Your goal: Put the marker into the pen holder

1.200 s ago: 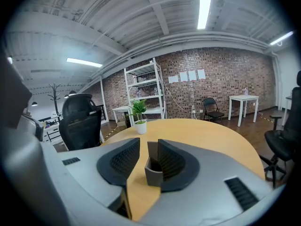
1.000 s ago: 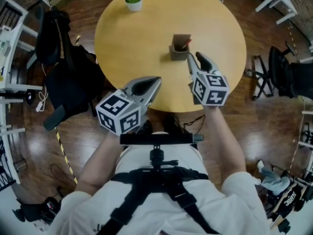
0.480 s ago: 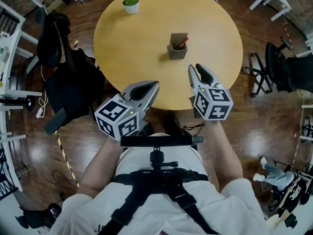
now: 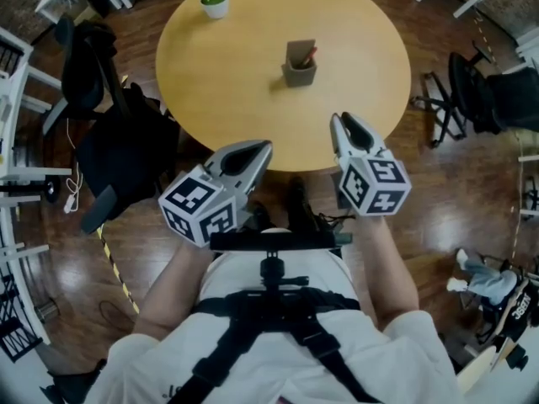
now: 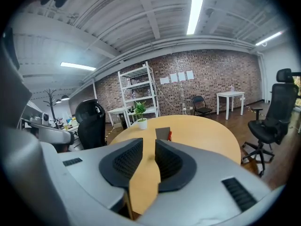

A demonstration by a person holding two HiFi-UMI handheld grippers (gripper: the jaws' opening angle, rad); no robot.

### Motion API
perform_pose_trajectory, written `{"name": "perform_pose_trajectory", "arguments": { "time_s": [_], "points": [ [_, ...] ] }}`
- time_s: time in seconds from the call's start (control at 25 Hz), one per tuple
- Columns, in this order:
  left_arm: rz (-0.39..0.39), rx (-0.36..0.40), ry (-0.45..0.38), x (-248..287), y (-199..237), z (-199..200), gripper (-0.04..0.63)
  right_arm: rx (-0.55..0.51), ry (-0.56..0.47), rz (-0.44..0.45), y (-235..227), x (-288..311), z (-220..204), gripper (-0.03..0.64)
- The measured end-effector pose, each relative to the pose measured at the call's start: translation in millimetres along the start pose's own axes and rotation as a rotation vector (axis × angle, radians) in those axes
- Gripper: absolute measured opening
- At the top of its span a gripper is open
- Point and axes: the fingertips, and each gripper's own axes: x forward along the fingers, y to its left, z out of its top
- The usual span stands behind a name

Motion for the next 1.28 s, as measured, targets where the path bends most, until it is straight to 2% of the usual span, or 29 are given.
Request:
{"name": "perform_pose_trajectory", "arguments": {
  "time_s": [0.32, 0.72, 0.92, 1.28],
  "points": [
    [-0.012, -0.011, 0.007, -14, -18, -16, -0.005, -0.003, 0.002, -0.024, 5, -38, -9, 0.064],
    [0.041, -0.002, -0.022, -9, -61, -30, -0.005, -0.015, 0.019, 0.045, -8, -82, -27, 0.064],
    [0.084, -0.011, -0.045, -2, -100, -44, -0.005, -0.035, 0.034, 0.099, -21, -117, -39, 0.064],
    [0.117, -0.013, -0.048, -5, -172, -84, -0.005, -0.03, 0.034, 0.167, -28, -176, -69, 0.064]
  ]
}}
